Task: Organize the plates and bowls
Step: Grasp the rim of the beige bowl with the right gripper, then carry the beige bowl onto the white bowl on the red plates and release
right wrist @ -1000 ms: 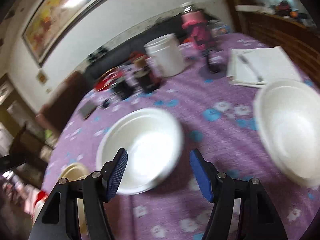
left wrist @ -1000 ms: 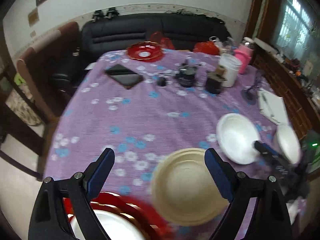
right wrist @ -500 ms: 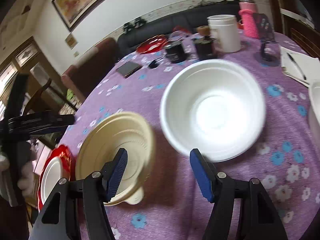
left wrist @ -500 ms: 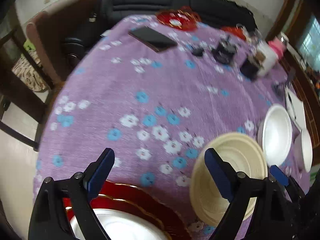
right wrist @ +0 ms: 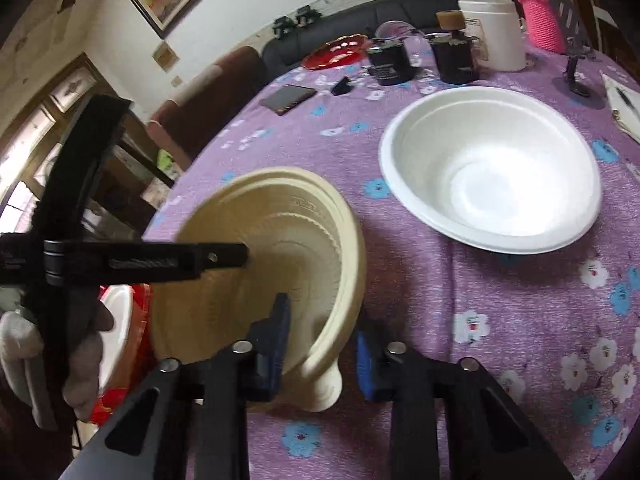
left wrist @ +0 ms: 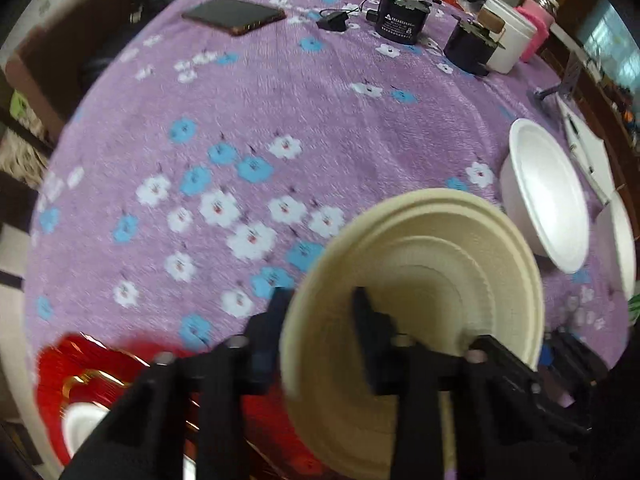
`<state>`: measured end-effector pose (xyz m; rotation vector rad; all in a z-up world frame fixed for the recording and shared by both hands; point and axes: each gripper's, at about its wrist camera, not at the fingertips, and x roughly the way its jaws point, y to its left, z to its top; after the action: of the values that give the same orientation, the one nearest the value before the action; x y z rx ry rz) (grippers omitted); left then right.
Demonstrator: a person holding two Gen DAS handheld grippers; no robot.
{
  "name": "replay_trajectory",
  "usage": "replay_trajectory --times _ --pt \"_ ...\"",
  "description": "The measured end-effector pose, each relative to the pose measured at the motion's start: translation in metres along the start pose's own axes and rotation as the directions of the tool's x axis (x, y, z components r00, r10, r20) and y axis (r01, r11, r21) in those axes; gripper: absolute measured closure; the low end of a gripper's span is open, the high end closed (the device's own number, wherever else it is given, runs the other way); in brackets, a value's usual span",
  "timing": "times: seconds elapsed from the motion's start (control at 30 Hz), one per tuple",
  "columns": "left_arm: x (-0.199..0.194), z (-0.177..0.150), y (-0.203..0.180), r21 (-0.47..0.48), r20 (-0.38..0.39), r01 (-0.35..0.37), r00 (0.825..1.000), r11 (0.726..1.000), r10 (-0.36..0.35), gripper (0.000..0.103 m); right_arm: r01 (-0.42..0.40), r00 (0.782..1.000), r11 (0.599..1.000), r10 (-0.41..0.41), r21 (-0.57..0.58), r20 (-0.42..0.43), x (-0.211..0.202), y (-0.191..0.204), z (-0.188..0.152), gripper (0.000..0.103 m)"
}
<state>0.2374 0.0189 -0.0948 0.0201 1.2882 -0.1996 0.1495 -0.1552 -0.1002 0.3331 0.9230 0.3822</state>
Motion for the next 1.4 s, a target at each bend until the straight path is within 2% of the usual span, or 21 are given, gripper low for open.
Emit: replay_trajectory --times 0.1,0.23,0.37,0.43,0.53,0.67,0.77,0.9,1.03,1.17,1.23,1.37,1.4 --pt "-0.012 -0.007 -0.002 -0.021 0.032 -0.017 0.999 1.000 0.018 0.075 0.001 1.000 1.000 -0.001 -0.003 0.015 -0.004 0.000 0.001 0.081" --pt "-0.044 -0.025 -0.003 -0.042 0.102 -0.016 0.995 0.999 0.020 0.075 -0.042 0.997 0.999 0.043 -0.019 0.058 -0.016 0.005 0.001 0.082" --pt "-0.078 -0.049 0.004 -0.102 0.188 -0.024 0.981 0.995 0.043 0.070 -0.118 0.988 0.991 0.123 -0.058 0.093 -0.032 0.025 -0.001 0.082" --pt "-0.093 -0.060 0.012 -0.132 0.218 -0.014 0.975 0.991 0.042 0.067 -0.120 0.983 0.988 0.132 -0.099 0.127 -0.045 0.045 -0.002 0.082" --pt "-0.118 -0.079 0.030 -0.174 0.265 -0.016 0.962 0.985 0.063 0.062 -0.122 0.981 0.978 0.145 -0.172 0.128 -0.055 0.081 -0.006 0.082" --pt "-0.137 -0.104 0.061 -0.232 0.305 -0.108 0.935 0.967 0.178 0.060 -0.144 0.984 0.962 0.163 -0.231 0.069 -0.045 0.128 -0.018 0.082" --pt "-0.134 -0.117 0.086 -0.281 0.288 -0.181 0.921 0.942 0.263 0.060 -0.135 0.989 0.952 0.145 -0.275 0.016 -0.025 0.158 -0.028 0.082" --pt "-0.116 -0.124 0.106 -0.294 0.243 -0.229 0.921 0.928 0.305 0.059 -0.112 0.994 0.956 0.105 -0.273 -0.042 0.002 0.177 -0.032 0.082" --pt "-0.101 -0.129 0.120 -0.299 0.215 -0.203 0.938 0.932 0.273 0.059 -0.091 0.994 0.969 0.075 -0.230 -0.079 0.020 0.177 -0.030 0.082" --pt "-0.105 -0.134 0.127 -0.312 0.235 -0.181 0.937 0.933 0.260 0.054 -0.036 0.999 0.960 0.023 -0.277 -0.047 0.019 0.189 -0.033 0.081" --pt "-0.110 -0.137 0.129 -0.326 0.253 -0.172 0.932 0.930 0.261 0.045 0.004 1.000 0.947 -0.012 -0.322 -0.023 0.019 0.198 -0.036 0.079" --pt "-0.121 -0.143 0.131 -0.351 0.290 -0.123 0.928 0.928 0.232 0.044 0.073 0.997 0.922 -0.068 -0.380 0.026 0.022 0.208 -0.038 0.059" --pt "-0.124 -0.145 0.132 -0.358 0.299 -0.109 0.927 0.927 0.225 0.044 0.092 0.996 0.914 -0.083 -0.396 0.040 0.023 0.209 -0.038 0.057"
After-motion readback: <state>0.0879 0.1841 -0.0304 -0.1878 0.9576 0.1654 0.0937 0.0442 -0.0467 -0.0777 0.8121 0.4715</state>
